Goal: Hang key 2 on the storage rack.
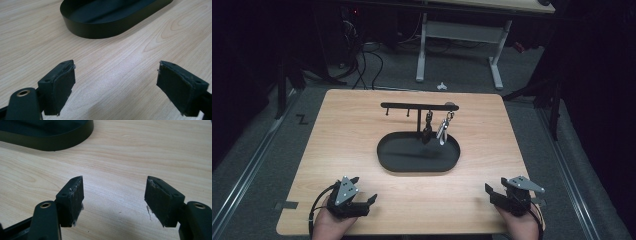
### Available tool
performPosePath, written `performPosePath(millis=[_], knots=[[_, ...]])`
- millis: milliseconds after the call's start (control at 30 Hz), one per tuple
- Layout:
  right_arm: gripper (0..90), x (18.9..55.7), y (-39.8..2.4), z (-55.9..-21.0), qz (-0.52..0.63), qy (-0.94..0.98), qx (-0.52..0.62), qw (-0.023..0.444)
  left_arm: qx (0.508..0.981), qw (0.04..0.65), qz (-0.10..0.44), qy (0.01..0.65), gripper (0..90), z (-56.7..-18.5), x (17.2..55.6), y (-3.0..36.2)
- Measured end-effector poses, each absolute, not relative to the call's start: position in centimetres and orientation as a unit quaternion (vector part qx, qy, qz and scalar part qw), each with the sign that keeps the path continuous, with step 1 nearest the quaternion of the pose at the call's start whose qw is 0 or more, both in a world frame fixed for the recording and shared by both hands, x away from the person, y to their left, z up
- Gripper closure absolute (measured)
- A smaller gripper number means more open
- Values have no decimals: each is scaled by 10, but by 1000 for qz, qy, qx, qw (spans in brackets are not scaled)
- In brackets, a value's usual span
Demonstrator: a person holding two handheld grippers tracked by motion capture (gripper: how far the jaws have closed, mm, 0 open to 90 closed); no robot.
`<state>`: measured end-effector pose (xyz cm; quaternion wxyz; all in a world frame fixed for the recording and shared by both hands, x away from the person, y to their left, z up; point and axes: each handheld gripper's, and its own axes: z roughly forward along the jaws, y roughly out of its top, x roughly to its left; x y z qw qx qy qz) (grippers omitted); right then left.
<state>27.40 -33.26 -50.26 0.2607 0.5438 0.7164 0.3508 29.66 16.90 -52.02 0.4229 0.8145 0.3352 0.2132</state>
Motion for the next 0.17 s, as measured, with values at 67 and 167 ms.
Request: performPosePath(millis=[67,167], knots=[[328,274,-330,-504,350,718,541,261,815,422,214,334,155,-519,295,169],[328,274,-328,-508,351,720,543,253,813,425,218,334,155,-518,293,170]])
